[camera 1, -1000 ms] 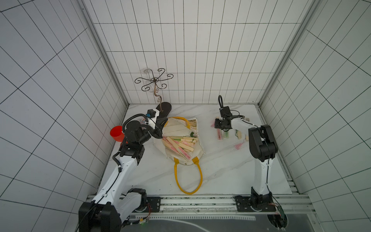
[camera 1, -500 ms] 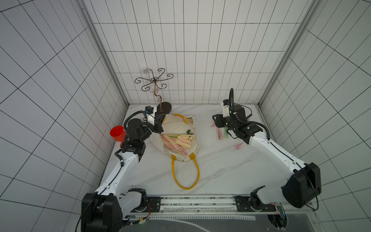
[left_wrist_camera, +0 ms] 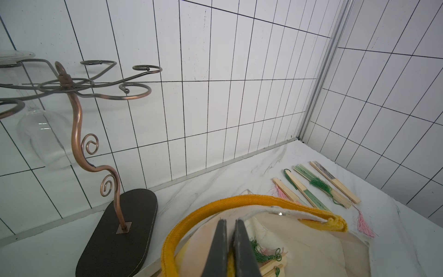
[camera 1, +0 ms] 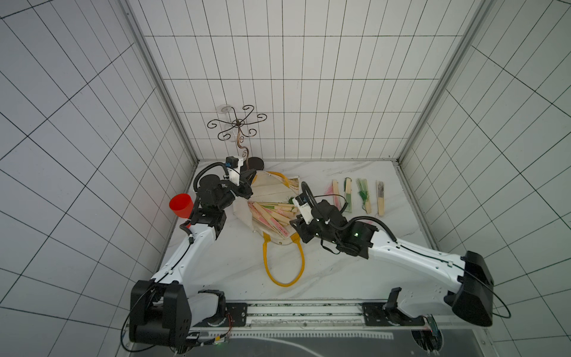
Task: Take out the folding fans from the tote bags
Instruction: Pick up the folding fan from the canvas bag.
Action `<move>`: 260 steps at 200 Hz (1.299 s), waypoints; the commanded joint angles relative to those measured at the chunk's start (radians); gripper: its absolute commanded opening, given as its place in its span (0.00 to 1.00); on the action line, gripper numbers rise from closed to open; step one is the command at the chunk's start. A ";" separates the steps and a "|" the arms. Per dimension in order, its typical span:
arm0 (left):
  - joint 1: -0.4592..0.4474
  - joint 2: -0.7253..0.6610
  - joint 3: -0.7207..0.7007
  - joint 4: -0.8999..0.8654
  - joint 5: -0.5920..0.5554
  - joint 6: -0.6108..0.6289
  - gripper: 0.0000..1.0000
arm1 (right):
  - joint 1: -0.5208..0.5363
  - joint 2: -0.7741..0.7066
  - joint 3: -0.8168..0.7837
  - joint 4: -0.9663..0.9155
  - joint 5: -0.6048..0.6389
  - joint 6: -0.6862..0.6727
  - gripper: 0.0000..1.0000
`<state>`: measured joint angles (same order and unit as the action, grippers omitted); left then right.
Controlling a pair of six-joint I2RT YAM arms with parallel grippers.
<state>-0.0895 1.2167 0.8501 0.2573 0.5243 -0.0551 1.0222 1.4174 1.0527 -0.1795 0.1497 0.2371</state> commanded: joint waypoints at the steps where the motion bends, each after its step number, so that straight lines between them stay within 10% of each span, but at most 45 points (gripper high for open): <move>1: 0.005 -0.021 0.048 0.048 -0.005 -0.004 0.00 | 0.006 0.106 0.095 -0.029 0.039 -0.031 0.35; 150: 0.005 -0.023 0.057 -0.006 -0.047 0.005 0.00 | -0.070 0.500 0.297 -0.008 -0.094 -0.102 0.53; 260: 0.005 -0.025 0.056 -0.010 -0.043 -0.001 0.00 | -0.072 0.561 0.302 -0.019 -0.154 -0.104 0.45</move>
<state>-0.0895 1.2091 0.8642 0.2070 0.4908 -0.0490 0.9539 1.9511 1.2709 -0.1860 0.0151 0.1448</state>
